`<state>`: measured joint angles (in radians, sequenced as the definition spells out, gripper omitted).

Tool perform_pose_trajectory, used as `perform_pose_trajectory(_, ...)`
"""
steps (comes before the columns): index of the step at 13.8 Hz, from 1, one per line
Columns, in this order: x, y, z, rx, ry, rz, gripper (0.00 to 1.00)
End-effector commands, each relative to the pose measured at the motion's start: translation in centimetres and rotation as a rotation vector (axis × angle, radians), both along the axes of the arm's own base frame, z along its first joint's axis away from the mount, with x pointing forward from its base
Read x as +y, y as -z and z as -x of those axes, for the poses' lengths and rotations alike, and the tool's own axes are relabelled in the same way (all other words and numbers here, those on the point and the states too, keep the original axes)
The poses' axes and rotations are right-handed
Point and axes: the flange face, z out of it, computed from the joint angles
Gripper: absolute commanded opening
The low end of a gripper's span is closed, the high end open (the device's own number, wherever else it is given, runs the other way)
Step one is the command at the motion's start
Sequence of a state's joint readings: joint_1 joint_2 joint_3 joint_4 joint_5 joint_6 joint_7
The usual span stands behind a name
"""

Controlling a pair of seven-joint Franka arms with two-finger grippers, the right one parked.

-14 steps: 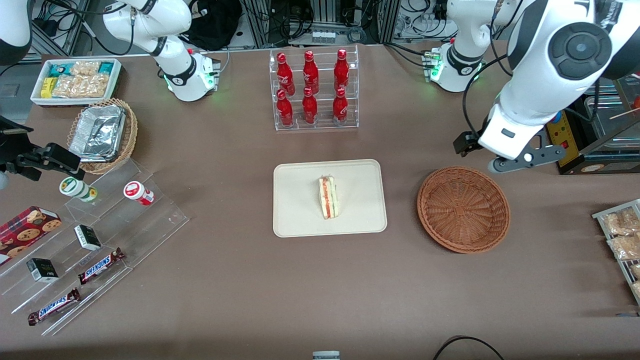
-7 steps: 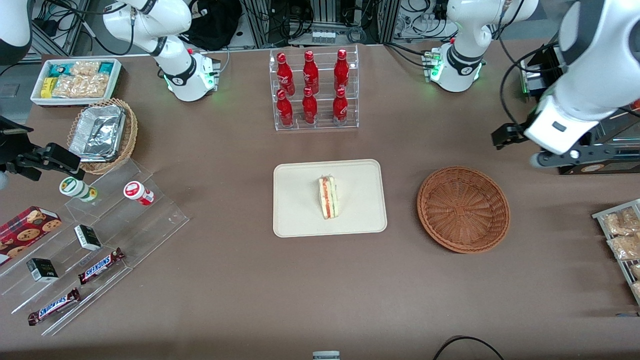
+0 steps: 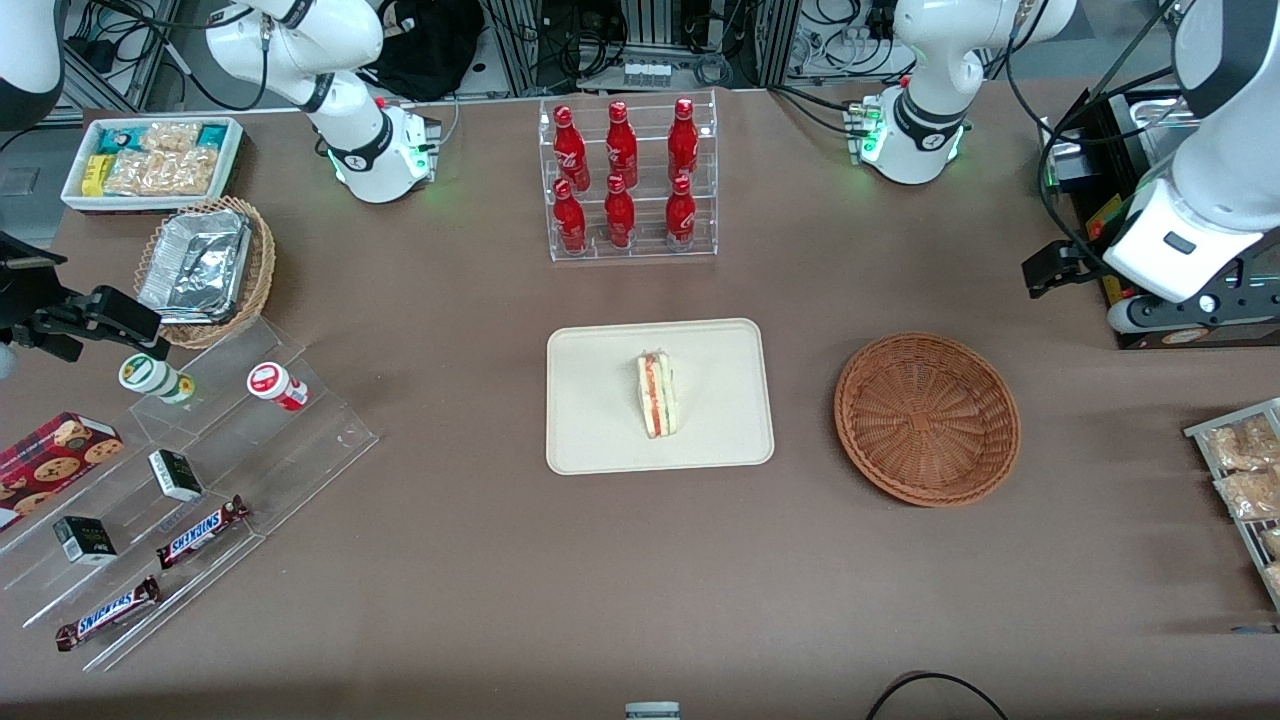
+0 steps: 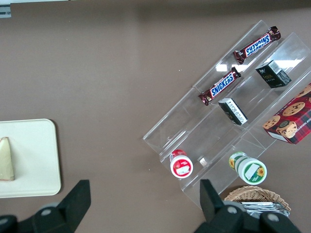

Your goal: Place sandwich from basket to tray

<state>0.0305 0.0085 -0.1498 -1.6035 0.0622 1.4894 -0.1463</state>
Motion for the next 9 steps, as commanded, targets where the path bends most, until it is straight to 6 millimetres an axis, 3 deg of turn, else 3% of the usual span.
perform_pose_trajectory(1, 1.2, -1.4, 0.5, 0.004, 0.017, 0.073, 1.00)
perform_pose_trajectory(2, 2.3, -1.6, 0.5, 0.004, -0.003, 0.073, 1.00)
perform_pose_trajectory(5, 2.7, -2.6, -0.2, -0.015, -0.009, 0.067, 1.00)
perform_pose_trajectory(9, 3.0, -2.3, -0.3, -0.001, -0.033, 0.019, 1.00)
